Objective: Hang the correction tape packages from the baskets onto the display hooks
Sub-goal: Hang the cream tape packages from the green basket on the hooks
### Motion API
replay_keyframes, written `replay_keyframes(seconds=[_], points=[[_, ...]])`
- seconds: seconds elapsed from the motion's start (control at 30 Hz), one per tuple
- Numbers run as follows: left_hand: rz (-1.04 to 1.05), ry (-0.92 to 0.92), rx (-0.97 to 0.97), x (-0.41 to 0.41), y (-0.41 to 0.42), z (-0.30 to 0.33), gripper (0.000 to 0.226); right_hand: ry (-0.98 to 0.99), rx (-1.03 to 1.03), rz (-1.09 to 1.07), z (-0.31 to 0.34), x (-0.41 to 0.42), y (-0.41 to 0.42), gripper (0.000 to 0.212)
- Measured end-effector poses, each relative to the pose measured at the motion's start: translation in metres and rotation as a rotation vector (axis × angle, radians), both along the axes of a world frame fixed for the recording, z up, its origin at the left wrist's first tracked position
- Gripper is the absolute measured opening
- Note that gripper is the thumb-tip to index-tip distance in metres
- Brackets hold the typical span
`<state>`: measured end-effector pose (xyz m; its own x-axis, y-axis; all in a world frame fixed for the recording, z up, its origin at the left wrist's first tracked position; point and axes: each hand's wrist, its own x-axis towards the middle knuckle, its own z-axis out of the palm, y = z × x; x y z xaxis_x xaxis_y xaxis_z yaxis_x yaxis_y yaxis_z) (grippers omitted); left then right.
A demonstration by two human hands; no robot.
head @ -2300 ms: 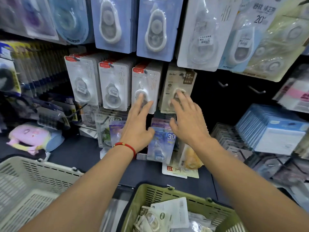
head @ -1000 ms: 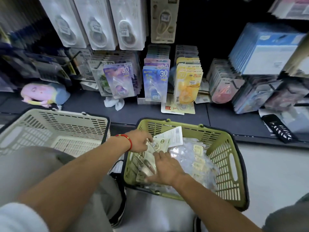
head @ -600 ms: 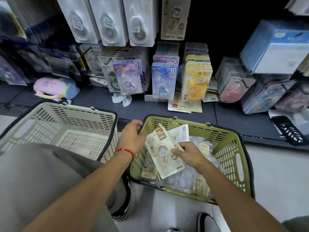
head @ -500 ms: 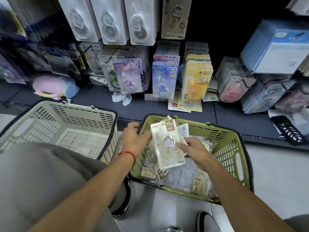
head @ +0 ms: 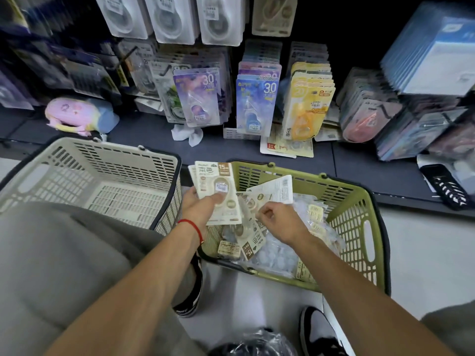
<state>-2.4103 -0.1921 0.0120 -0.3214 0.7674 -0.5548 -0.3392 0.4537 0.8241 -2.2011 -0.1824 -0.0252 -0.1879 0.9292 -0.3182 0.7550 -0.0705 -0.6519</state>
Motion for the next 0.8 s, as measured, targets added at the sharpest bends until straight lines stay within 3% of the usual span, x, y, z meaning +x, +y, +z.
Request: replay_keyframes(seconds=[0.13, 0.2, 0.47, 0.6, 0.7, 0.8], points=[[0.12, 0.044, 0.025, -0.007, 0.001, -0.002, 0.051, -0.4, 0.027, 0.228, -0.026, -0.014, -0.023, 0.036], [0.116, 0.058, 0.035, -0.009, 0.001, -0.003, 0.054, -0.409, 0.055, 0.221, -0.037, -0.02, -0.034, 0.036], [-0.024, 0.104, 0.106, -0.015, 0.004, -0.004, 0.049, 0.177, 0.0, -0.293, 0.004, 0.014, 0.006, 0.017], [0.065, 0.097, 0.114, -0.015, 0.003, -0.009, 0.043, 0.436, -0.055, -0.572, 0.028, 0.038, 0.024, 0.018], [0.102, 0.078, 0.112, -0.016, 0.003, -0.01, 0.046, 0.673, -0.076, -0.649, 0.038, 0.049, 0.028, 0.019], [0.054, 0.126, 0.134, -0.015, 0.004, -0.007, 0.043, 0.728, -0.039, -0.575, 0.047, 0.058, 0.029, 0.017]])
